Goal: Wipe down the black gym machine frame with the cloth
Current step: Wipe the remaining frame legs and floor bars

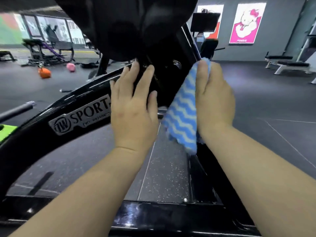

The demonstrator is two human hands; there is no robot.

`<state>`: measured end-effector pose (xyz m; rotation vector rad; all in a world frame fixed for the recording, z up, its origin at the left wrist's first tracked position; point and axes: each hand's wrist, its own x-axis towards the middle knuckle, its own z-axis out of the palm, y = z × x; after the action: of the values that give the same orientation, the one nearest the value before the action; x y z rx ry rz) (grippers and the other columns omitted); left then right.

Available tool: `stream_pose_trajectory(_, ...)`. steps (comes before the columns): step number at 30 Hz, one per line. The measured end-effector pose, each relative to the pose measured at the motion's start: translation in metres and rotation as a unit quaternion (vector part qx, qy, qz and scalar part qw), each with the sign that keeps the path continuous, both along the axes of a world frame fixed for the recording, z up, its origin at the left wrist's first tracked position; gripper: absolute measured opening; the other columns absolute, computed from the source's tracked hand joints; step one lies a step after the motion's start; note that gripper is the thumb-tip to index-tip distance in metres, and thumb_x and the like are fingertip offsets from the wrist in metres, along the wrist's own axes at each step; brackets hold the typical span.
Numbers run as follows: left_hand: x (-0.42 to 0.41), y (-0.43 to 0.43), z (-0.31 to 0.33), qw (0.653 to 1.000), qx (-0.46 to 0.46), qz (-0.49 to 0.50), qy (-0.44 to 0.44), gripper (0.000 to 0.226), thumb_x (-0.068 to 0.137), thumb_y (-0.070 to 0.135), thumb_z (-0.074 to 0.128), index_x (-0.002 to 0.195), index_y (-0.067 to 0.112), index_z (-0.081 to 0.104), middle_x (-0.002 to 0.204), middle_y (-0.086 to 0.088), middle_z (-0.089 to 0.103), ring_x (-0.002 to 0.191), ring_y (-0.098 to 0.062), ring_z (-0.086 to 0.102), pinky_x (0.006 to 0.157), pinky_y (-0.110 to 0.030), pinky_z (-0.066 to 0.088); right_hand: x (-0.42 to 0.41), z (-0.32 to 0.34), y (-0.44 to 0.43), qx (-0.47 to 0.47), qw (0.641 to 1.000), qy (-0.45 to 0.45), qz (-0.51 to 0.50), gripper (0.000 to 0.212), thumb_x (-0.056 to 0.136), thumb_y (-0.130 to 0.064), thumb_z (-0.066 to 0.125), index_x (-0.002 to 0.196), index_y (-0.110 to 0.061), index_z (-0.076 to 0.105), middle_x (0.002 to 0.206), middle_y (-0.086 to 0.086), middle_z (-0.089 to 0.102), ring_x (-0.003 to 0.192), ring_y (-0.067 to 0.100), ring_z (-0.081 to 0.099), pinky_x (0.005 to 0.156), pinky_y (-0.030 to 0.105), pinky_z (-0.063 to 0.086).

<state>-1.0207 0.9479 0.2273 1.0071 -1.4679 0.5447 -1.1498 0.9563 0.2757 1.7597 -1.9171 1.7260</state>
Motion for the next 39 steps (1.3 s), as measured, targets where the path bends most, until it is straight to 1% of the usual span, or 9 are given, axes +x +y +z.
stream_pose_trajectory(6,0.009,-0.001,-0.006,0.999,-0.001,-0.043,-0.02,0.056,0.086,0.014,0.046,0.141,0.017,0.036,0.144,-0.019,0.042,0.13,-0.036,0.039,0.104,-0.06,0.033,0.033,0.05,-0.016,-0.019,1.0,-0.003,-0.007,0.025,0.104,-0.037,0.022,0.086,-0.027,0.036,0.068,-0.01,0.036,0.07,0.018,0.04,0.06,0.03,0.029)
stream_pose_trajectory(11,0.023,0.003,-0.009,0.992,0.063,-0.051,-0.092,0.065,0.078,0.021,0.063,0.141,0.016,0.046,0.152,-0.017,0.032,0.141,-0.034,0.028,0.117,-0.052,0.016,0.02,0.016,-0.014,-0.026,0.999,-0.033,-0.017,0.039,0.103,-0.046,0.02,0.11,-0.026,0.053,0.075,-0.009,0.045,0.079,0.021,0.042,0.06,0.034,0.026)
stream_pose_trajectory(19,0.02,0.016,-0.008,0.992,0.076,-0.092,-0.035,0.051,0.08,0.0,0.051,0.129,0.012,0.059,0.151,-0.01,0.037,0.14,-0.026,0.029,0.118,-0.042,0.019,0.008,0.018,-0.015,0.049,0.984,-0.169,0.018,0.039,0.104,-0.038,0.021,0.07,-0.024,0.037,0.073,-0.011,0.044,0.077,0.019,0.042,0.08,0.033,0.042)
stream_pose_trajectory(23,0.019,0.017,-0.037,0.995,0.031,-0.096,-0.002,0.029,0.082,0.007,0.052,0.109,0.013,0.06,0.129,-0.006,0.05,0.114,-0.026,0.043,0.095,-0.02,0.028,0.035,0.031,-0.023,-0.042,0.996,-0.05,-0.056,0.027,0.104,-0.034,0.025,0.092,-0.026,0.047,0.095,-0.005,0.058,0.084,0.019,0.043,0.076,0.029,0.036)
stream_pose_trajectory(27,0.014,0.021,-0.032,0.983,0.066,-0.146,0.094,0.029,0.086,0.005,0.054,0.105,0.027,0.06,0.101,0.017,0.052,0.1,-0.017,0.051,0.086,-0.011,0.034,0.021,-0.021,-0.023,-0.143,0.987,0.013,-0.076,0.056,0.094,-0.053,0.022,0.13,-0.022,0.049,0.116,0.0,0.061,0.106,0.027,0.055,0.086,0.041,0.042)
stream_pose_trajectory(31,0.016,0.033,-0.001,0.93,0.143,-0.277,0.196,0.02,0.094,0.025,0.048,0.092,0.041,0.059,0.091,0.018,0.065,0.085,-0.002,0.061,0.075,-0.018,0.047,-0.002,-0.06,0.0,-0.075,0.993,0.081,-0.045,0.068,0.089,-0.054,0.03,0.148,-0.019,0.029,0.137,0.002,0.047,0.121,0.025,0.044,0.098,0.043,0.034)
stream_pose_trajectory(34,0.015,0.039,-0.002,0.907,0.202,-0.342,0.142,0.012,0.082,0.042,0.058,0.093,0.042,0.062,0.089,0.011,0.066,0.067,-0.007,0.059,0.065,-0.022,0.048,0.014,-0.013,-0.015,-0.137,0.987,0.082,-0.007,0.061,0.096,-0.05,0.04,0.147,-0.018,0.033,0.138,-0.001,0.048,0.12,0.023,0.048,0.093,0.043,0.043)
stream_pose_trajectory(36,0.012,0.038,-0.016,0.905,0.223,-0.336,0.134,0.025,0.077,0.034,0.069,0.097,0.044,0.058,0.092,0.011,0.065,0.061,-0.007,0.059,0.062,-0.026,0.051,0.032,0.015,-0.025,-0.213,0.973,0.089,-0.018,0.056,0.096,-0.046,0.041,0.146,-0.02,0.037,0.133,-0.005,0.054,0.115,0.02,0.053,0.086,0.039,0.047)
stream_pose_trajectory(39,0.009,0.031,-0.022,0.905,0.239,-0.287,0.204,0.031,0.08,0.018,0.071,0.09,0.043,0.055,0.086,0.01,0.065,0.062,-0.015,0.063,0.066,-0.042,0.057,0.024,-0.018,-0.021,-0.197,0.974,0.105,-0.023,0.058,0.097,-0.043,0.035,0.15,-0.019,0.03,0.149,-0.004,0.042,0.132,0.016,0.041,0.103,0.034,0.036)
